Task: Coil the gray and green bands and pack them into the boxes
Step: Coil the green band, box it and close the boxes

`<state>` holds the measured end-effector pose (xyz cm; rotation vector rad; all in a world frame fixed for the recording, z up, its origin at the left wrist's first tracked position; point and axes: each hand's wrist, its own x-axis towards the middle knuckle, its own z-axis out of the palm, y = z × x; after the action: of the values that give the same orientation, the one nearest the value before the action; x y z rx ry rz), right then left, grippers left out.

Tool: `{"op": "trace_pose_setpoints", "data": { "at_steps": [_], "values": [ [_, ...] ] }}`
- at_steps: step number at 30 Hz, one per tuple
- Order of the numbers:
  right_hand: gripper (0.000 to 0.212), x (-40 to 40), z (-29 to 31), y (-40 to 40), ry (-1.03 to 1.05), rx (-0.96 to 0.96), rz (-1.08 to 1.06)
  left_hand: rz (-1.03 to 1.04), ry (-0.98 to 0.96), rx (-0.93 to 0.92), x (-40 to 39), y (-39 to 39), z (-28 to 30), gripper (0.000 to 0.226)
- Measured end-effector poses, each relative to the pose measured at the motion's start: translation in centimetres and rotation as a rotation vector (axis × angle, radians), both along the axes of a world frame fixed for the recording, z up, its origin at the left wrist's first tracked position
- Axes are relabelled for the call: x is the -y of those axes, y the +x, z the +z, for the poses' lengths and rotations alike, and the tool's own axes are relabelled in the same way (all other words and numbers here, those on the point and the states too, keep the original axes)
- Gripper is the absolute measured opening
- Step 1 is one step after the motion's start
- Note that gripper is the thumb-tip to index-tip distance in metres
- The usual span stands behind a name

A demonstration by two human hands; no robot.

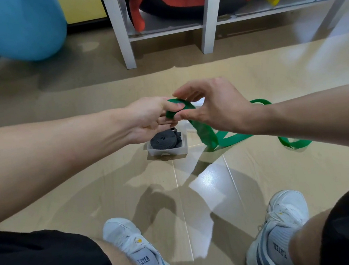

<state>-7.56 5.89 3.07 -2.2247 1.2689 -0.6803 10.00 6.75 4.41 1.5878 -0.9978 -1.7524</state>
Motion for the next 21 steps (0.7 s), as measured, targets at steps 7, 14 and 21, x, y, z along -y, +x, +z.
{"op": "trace_pose_setpoints", "data": {
  "at_steps": [7,14,21],
  "values": [
    [0.044,0.1,0.1,0.3,-0.072,0.023,0.096,-0.043,0.033,0.067,0.0,1.0,-0.2,0.026],
    [0.036,-0.1,0.4,1.7,-0.115,-0.171,0.129,-0.079,0.042,0.073,-0.4,2.0,-0.5,0.018],
    [0.056,0.3,0.6,3.1,-0.089,-0.309,0.148,0.041,0.062,0.045,-0.6,1.4,-1.3,0.011]
  ]
}}
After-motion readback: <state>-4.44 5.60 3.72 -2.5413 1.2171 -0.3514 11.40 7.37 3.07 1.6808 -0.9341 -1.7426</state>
